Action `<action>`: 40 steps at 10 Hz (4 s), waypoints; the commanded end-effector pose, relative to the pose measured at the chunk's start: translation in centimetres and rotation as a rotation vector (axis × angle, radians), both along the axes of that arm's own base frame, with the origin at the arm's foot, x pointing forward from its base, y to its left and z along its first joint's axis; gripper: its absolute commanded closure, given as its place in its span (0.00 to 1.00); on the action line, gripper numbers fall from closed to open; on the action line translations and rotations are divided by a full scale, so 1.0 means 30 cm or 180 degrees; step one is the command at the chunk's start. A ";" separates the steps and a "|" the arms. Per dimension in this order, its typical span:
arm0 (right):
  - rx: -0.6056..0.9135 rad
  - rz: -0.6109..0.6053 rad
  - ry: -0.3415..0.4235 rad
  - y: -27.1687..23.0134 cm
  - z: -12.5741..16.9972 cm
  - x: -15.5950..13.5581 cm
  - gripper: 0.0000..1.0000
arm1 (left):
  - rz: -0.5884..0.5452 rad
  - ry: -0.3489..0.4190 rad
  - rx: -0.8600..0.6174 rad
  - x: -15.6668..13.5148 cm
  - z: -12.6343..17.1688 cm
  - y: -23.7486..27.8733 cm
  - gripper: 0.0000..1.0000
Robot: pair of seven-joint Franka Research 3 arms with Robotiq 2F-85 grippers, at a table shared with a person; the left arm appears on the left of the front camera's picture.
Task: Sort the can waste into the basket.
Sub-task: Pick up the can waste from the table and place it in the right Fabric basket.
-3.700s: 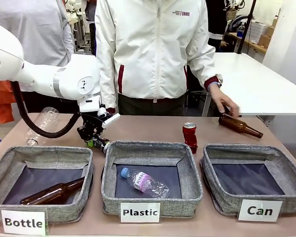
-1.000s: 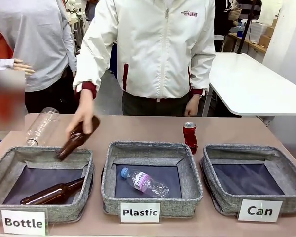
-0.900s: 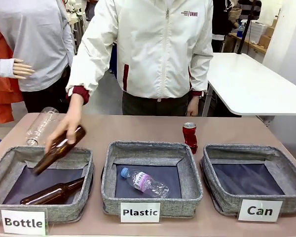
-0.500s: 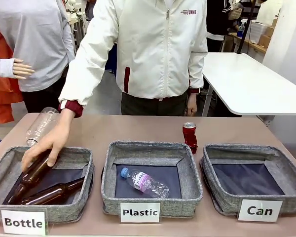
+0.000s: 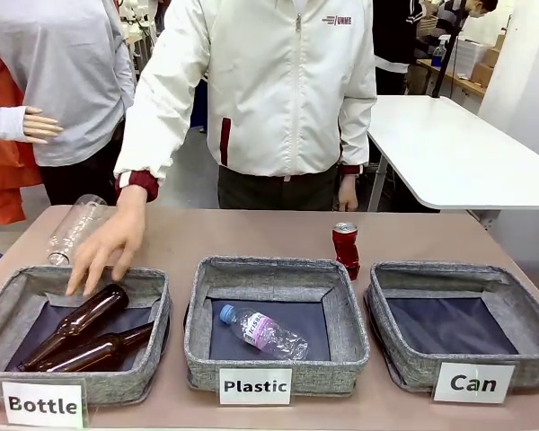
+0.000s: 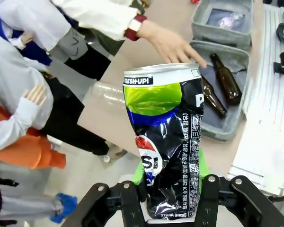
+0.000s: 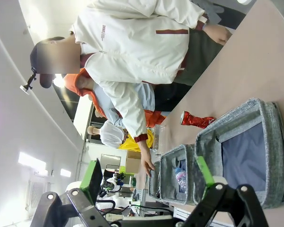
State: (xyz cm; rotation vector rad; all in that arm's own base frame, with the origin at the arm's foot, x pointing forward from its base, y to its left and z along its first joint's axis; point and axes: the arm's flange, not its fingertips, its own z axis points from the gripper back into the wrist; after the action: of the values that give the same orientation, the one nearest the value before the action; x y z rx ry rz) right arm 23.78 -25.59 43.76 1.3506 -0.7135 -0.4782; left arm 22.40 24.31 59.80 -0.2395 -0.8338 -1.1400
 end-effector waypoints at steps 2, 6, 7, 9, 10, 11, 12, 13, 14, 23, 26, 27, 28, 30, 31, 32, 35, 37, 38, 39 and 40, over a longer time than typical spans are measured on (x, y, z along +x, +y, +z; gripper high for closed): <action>0.0004 -0.0021 -0.0109 -0.001 0.003 0.005 0.00 | -0.0107 0.0075 0.0202 0.083 0.031 -0.195 0.56; 0.0004 -0.0021 -0.0109 -0.001 0.003 0.005 0.00 | -0.0430 0.0253 0.0846 0.334 0.063 -0.842 0.56; 0.0004 -0.0021 -0.0109 -0.001 0.003 0.005 0.00 | -0.0633 0.0213 0.1020 0.407 0.056 -1.084 0.56; 0.0004 -0.0021 -0.0109 -0.001 0.003 0.005 0.00 | -0.1230 -0.0134 0.1156 0.471 0.006 -1.544 0.56; 0.0004 -0.0021 -0.0109 -0.001 0.003 0.005 0.00 | -0.1439 -0.0219 0.1170 0.472 -0.028 -1.780 0.56; 0.0004 -0.0021 -0.0109 -0.001 0.003 0.005 0.00 | -0.1641 -0.0154 0.1143 0.457 -0.072 -2.016 0.56; 0.0004 -0.0021 -0.0109 -0.001 0.003 0.005 0.00 | -0.1542 0.0128 0.1100 0.448 -0.104 -2.198 0.56; 0.0004 -0.0021 -0.0109 -0.001 0.003 0.005 0.00 | -0.1761 0.0330 0.1184 0.429 -0.134 -2.343 0.56; 0.0004 -0.0021 -0.0109 -0.001 0.003 0.005 0.00 | -0.2110 0.0549 0.1236 0.419 -0.158 -2.467 0.56; 0.0163 -0.0005 0.0556 -0.317 -0.064 -0.243 0.00 | -0.1779 0.1068 0.0689 0.642 -0.479 -3.011 0.56; -0.0053 -0.0149 0.0546 -0.264 -0.061 -0.267 0.00 | -0.1803 0.1096 0.0801 0.644 -0.511 -3.010 0.00; -0.0053 -0.0149 0.0546 -0.264 -0.061 -0.267 0.00 | -0.1822 0.1091 0.0823 0.644 -0.510 -3.009 0.00; -0.0053 -0.0149 0.0546 -0.264 -0.061 -0.267 0.00 | -0.1845 0.1103 0.0836 0.639 -0.509 -3.007 0.00; -0.0053 -0.0149 0.0546 -0.264 -0.061 -0.267 0.00 | -0.1871 0.1070 0.0829 0.626 -0.499 -2.999 0.00; -0.0053 -0.0149 0.0546 -0.264 -0.061 -0.267 0.00 | -0.1883 0.1100 0.0801 0.626 -0.484 -2.984 0.00; -0.0053 -0.0149 0.0546 -0.264 -0.061 -0.267 0.00 | -0.1856 0.1115 0.0768 0.626 -0.457 -2.956 0.00; -0.0063 0.0096 0.0642 -0.223 -0.059 -0.167 0.00 | -0.1776 0.1308 0.0480 0.571 -0.262 -2.752 0.00; -0.0083 0.0170 0.0824 -0.132 -0.064 -0.035 0.00 | -0.1532 0.1526 0.0086 0.519 -0.139 -2.547 0.00; -0.0161 0.0133 0.0876 -0.072 -0.060 0.023 0.00 | -0.1361 0.1687 -0.0098 0.512 -0.106 -2.433 0.00; -0.0179 0.0282 0.0826 0.004 -0.040 0.083 0.00 | -0.1193 0.1726 -0.0239 0.521 -0.076 -2.285 0.00; -0.0186 0.0447 0.0771 0.078 -0.025 0.120 0.00 | -0.1088 0.1843 -0.0417 0.536 -0.050 -2.145 0.00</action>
State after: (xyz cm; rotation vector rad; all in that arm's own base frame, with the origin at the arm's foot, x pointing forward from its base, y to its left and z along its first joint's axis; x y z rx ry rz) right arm 26.75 -25.32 41.83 1.2415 -0.4277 -0.5079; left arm 40.61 -45.97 59.41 -0.7639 -0.3395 -1.2769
